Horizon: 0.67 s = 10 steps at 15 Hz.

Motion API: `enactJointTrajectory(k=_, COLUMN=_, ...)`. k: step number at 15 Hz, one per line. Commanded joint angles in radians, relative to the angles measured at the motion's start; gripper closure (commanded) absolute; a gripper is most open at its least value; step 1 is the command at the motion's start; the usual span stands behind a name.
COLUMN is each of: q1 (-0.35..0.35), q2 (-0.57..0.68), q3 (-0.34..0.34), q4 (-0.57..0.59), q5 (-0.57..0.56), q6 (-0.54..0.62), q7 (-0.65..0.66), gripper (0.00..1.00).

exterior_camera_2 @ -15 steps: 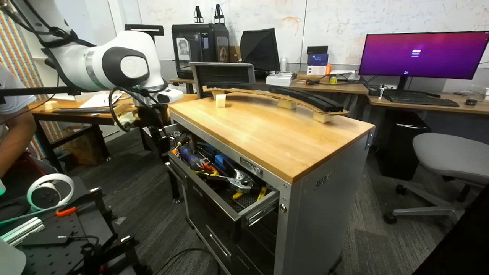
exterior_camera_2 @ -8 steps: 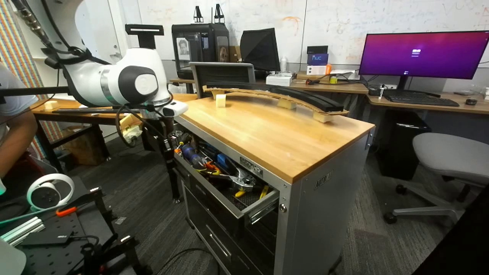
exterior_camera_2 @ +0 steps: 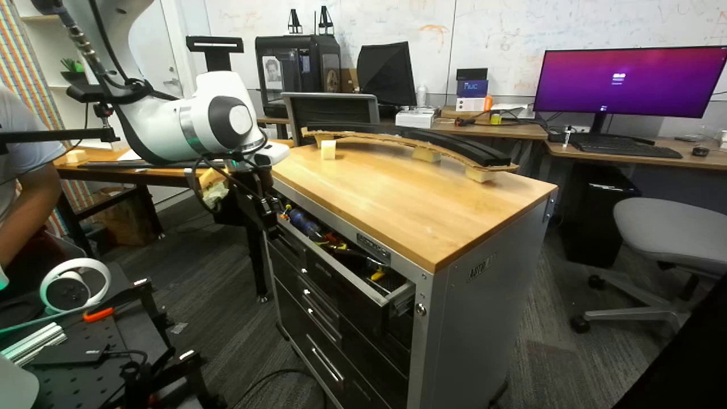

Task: Put the screwdriver in the drawer then close the drawer

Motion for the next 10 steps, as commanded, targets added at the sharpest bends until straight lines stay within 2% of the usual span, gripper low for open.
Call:
enactJointTrajectory(k=1, q1=0.057, q2=0.077, q3=-0.049, q4=0.103, q5=-0.081, q6=0.054, q7=0.115, gripper=0.95)
enactJointTrajectory(k=5, q1=0.093, q2=0.136, q3=-0.076, q4=0.161, q5=-0.126, q6=0.109, q7=0.19, gripper=0.95)
enactJointTrajectory(k=10, q1=0.13, q2=0.21, q3=-0.09, q4=0.221, q5=-0.12, q6=0.176, q7=0.234, gripper=0.95)
